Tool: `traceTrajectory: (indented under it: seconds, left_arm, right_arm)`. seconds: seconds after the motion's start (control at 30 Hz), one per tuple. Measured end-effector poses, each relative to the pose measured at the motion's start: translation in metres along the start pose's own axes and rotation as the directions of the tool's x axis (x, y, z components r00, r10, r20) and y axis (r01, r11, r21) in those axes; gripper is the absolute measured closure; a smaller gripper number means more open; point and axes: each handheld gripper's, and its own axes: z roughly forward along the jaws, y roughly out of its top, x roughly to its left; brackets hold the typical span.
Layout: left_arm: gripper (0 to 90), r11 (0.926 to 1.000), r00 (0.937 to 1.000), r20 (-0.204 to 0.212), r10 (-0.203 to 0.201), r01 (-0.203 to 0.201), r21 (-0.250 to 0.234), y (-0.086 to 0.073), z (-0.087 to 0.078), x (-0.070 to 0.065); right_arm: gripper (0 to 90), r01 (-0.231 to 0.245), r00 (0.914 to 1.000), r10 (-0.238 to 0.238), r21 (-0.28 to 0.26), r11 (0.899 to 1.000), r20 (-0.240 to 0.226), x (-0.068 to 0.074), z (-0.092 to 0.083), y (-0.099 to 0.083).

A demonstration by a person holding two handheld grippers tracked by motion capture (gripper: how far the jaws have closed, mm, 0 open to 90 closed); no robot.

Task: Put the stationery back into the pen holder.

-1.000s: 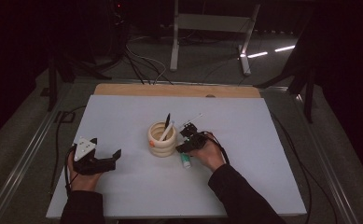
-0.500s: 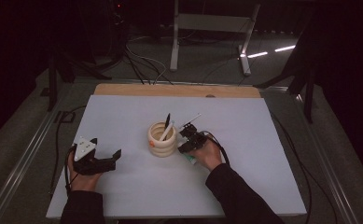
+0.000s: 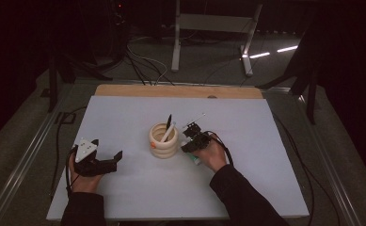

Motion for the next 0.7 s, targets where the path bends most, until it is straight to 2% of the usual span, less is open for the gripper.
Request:
traceTrajectory:
  seconds: [0.47, 0.7]
  left_arm:
    - [0.1, 1.0000, 1.0000, 0.001, 0.001, -0.001, 0.001, 0.000, 0.000, -0.001]
    - [0.1, 1.0000, 1.0000, 0.002, 0.000, 0.000, 0.001, 0.000, 0.001, -0.001]
  right_arm:
    - [65.9, 0.010, 0.9999, -0.010, -0.056, 0.998, 0.000, -0.002, -0.015, 0.005]
    - [65.9, 0.023, 0.9996, -0.022, -0.077, 0.997, 0.017, -0.001, -0.022, 0.007]
